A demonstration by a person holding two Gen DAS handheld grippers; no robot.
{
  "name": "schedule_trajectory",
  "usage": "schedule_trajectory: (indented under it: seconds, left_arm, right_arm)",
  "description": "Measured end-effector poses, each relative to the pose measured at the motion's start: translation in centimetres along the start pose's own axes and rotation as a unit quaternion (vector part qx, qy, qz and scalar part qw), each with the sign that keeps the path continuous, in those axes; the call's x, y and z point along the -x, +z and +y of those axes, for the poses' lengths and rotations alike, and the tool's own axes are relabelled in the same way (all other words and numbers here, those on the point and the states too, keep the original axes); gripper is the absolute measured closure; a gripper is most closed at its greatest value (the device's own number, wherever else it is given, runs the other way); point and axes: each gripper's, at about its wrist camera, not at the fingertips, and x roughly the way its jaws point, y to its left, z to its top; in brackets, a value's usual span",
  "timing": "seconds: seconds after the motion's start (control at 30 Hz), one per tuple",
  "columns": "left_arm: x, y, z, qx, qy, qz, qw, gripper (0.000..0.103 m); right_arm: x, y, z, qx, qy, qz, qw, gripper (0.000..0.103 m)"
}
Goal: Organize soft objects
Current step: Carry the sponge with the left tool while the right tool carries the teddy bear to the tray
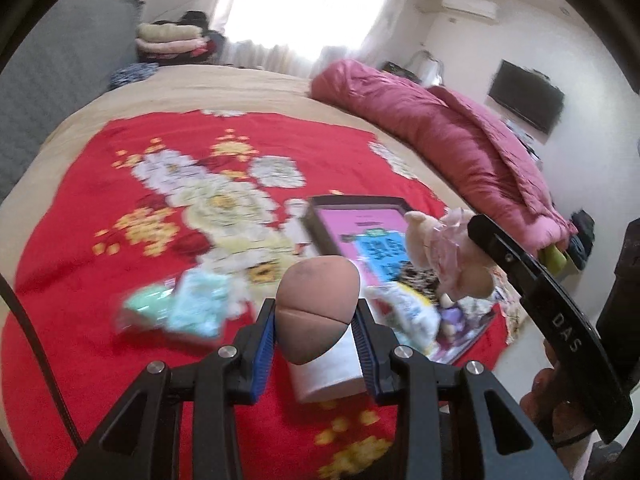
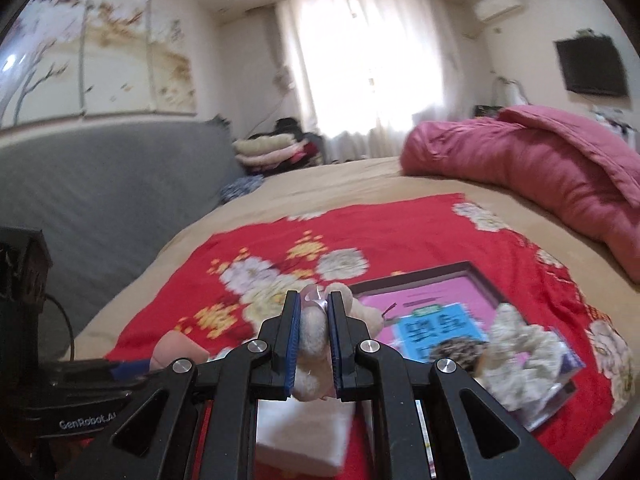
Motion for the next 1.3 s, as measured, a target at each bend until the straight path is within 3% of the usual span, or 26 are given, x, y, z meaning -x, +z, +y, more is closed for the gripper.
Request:
schedule_trajectory:
  seconds: [0.2, 0.47, 0.93, 1.3]
  left_arm:
    - [-3.7, 1.1, -5.9, -0.05, -0.03, 0.024, 0.998, 0.066]
    - [-9.4, 1.0, -11.4, -0.093, -0.049, 0.07, 0.992, 0.066]
    - [-13.2, -2.1, -12.5, -0.106, -0.062, 0.125, 0.9846, 0.065]
    - [-13.6, -4.0, -14.0, -0.129, -0.078, 0.137, 0.979, 0.065]
  right_arm:
    - [0.4, 0.4, -6.0, -0.054, -0.036, -0.011, 0.998, 0.09]
    - [0.2, -0.5, -11.0, -0.106, -0.042, -0.003, 0.994, 0.09]
    - [-1.4, -1.6, -12.5, -0.114, -0.03, 0.023, 0.993, 0.09]
    - [-4.0, -3.3, -12.8, -0.116, -0.021, 0.091, 0.989, 0.089]
